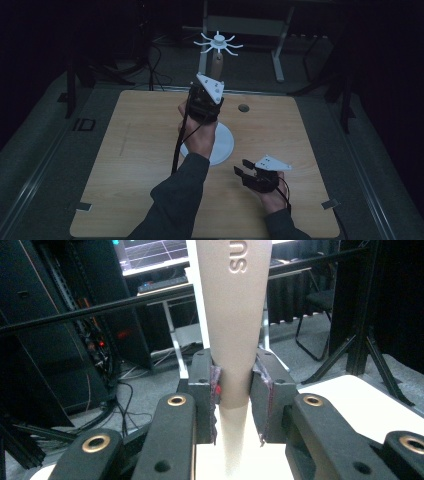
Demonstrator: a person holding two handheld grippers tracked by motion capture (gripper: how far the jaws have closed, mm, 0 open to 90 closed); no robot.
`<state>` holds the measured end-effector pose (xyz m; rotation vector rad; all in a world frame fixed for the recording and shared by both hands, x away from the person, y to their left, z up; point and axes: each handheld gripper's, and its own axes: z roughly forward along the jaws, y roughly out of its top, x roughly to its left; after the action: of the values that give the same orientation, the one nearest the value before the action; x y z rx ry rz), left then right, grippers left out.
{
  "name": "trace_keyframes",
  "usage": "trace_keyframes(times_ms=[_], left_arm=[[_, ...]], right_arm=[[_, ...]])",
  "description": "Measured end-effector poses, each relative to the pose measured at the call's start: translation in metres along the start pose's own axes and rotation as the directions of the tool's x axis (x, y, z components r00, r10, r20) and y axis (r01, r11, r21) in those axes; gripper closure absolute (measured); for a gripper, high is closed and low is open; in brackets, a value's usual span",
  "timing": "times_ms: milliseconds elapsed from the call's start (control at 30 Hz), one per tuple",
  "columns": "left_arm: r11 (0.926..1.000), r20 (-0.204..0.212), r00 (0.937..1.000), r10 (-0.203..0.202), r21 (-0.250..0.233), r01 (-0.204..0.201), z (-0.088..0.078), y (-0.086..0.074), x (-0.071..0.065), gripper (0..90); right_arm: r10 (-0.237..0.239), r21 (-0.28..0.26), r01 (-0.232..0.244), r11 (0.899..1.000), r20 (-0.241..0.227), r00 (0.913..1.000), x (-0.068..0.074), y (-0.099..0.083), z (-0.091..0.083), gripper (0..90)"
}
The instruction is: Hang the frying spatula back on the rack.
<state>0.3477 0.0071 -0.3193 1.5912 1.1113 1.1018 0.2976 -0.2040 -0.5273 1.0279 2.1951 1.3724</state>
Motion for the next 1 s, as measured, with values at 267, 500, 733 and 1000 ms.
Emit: trace_keyframes(times_ms=[267,500,733,1000], left_arm=[[0.9997,-0.007,1.0000,-0.004,0.024,0.004,0.009,-0.003,0.001,73.2],[0.9998,-0.001,1.0000,-0.004,0.022,0.004,0.008,-0.004,0.002,73.0],[0.9998,0.015,0.9999,-0.007,0.017,0.007,0.006,-0.005,0.002,72.0],[0.9999,0.053,0.9986,-0.010,0.005,0.010,0.000,-0.010,0.002,65.9]], right_arm=[[0.000,-0.001,0.000,1.000,0.002,1.0000,-0.001,0.000,-0.001,53.2],[-0.003,0.004,0.003,1.000,0.002,1.0000,-0.001,-0.001,0.000,53.1],[-0.001,0.003,0.001,1.000,0.003,1.0000,-0.001,-0.001,0.000,53.0],[0.001,0.007,-0.001,1.000,0.007,1.0000,-0.001,-0.002,0.000,52.5]])
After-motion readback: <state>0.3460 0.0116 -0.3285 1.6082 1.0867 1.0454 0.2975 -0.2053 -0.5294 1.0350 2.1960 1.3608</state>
